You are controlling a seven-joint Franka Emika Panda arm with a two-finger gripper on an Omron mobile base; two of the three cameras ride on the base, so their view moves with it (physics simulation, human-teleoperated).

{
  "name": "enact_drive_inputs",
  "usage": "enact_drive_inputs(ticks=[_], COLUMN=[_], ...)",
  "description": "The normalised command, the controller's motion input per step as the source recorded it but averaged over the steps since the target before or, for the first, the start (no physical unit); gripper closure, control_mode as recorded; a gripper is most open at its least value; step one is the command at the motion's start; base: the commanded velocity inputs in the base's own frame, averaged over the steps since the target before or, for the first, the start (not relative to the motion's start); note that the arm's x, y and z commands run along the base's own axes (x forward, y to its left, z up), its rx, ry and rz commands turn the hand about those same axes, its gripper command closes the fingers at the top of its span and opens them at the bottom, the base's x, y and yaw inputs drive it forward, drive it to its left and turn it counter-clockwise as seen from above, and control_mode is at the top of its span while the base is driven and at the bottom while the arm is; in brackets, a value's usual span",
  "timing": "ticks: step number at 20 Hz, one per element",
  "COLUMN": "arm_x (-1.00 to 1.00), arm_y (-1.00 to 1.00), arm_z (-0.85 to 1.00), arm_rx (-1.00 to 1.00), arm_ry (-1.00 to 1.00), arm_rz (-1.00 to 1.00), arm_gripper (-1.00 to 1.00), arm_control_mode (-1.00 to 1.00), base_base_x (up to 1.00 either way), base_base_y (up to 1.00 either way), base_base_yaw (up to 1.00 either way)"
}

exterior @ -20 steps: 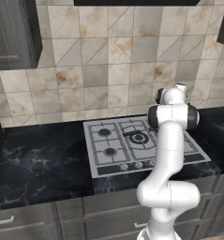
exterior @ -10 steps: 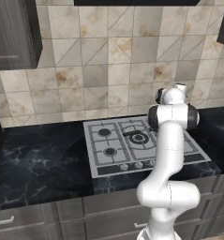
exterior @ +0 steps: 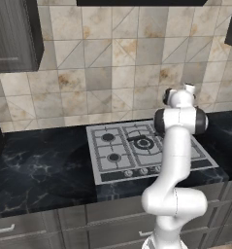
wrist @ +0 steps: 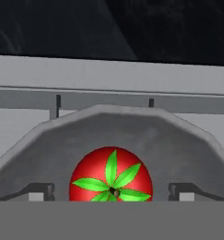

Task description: Place the pan on the rear right burner on the stove. Then place the tomato and the onion in the pan and turn on the rear right burner.

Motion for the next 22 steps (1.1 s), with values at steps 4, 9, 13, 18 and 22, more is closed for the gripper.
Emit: enact_drive_inputs(ticks=[4, 9, 13, 18, 22], arm_x=[-0.14, -0.33, -0.47, -0.63, -0.79], arm_y=[0.06, 0.19, 0.33, 0.25, 0.12], arm_z=[0.56, 0.34, 0.06, 0.29, 0.25], arm_rx=[0.02, 0.00, -0.02, -0.07, -0.06], arm_ry=[-0.07, -0.05, -0.11, -0.28, -0.27], arm_rz=[-0.08, -0.08, -0.05, -0.02, 0.00], arm_gripper=[-1.00, -1.00, -1.00, -1.00, -1.00], arm_control_mode=[-1.00, -1.00, -1.00, -1.00, -1.00], base_base_x=[0.00, 0.00, 0.00, 0.00, 0.00], base_base_y=[0.00, 0.00, 0.00, 0.00, 0.00], base_base_yaw=[0.00, 0.00, 0.00, 0.00, 0.00])
